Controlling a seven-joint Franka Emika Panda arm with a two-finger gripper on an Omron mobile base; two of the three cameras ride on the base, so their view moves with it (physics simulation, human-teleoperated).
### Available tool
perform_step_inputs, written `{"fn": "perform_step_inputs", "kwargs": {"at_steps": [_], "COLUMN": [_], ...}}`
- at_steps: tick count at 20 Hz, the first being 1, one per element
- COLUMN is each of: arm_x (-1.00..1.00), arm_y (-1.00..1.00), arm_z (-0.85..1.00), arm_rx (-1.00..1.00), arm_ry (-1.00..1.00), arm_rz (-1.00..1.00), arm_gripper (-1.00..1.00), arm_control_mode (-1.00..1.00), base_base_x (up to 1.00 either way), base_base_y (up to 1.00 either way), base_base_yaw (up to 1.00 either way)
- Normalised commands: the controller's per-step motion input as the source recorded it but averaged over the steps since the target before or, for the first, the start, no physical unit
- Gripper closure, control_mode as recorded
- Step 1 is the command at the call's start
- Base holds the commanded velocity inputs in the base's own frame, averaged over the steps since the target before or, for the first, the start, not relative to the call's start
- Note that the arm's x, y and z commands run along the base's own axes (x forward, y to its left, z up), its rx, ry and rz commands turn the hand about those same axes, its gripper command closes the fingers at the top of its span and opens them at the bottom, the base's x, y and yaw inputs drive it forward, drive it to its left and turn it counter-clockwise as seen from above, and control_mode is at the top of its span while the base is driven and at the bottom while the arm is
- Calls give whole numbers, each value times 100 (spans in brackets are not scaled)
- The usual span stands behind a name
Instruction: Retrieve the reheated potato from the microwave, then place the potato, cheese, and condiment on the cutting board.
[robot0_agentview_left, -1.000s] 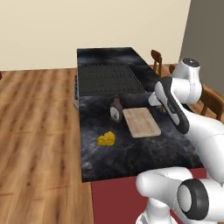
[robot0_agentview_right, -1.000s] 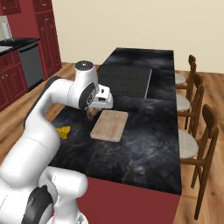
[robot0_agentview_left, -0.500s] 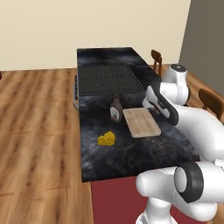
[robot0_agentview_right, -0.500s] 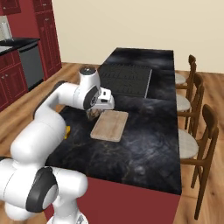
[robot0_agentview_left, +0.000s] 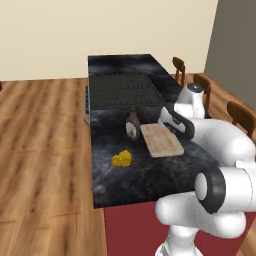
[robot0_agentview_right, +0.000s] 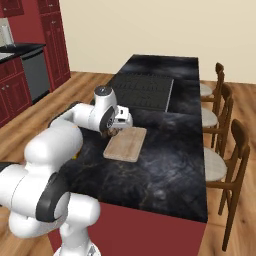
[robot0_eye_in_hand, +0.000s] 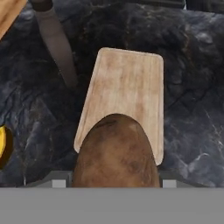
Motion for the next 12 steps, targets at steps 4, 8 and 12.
{"fn": "perform_step_inputs", "kwargs": {"at_steps": [4, 8, 12], "arm_x": [54, 57, 41], "arm_y": [0, -1, -6], "arm_z": [-18, -13, -12], "arm_rx": [-1, -4, -1], "arm_ry": [4, 8, 8], "arm_rz": [-1, -1, 0], "arm_gripper": [100, 100, 100], "arm_control_mode": [-100, -100, -100], "base_base_x": [0, 0, 0], "base_base_y": [0, 0, 0], "base_base_yaw": [0, 0, 0]}}
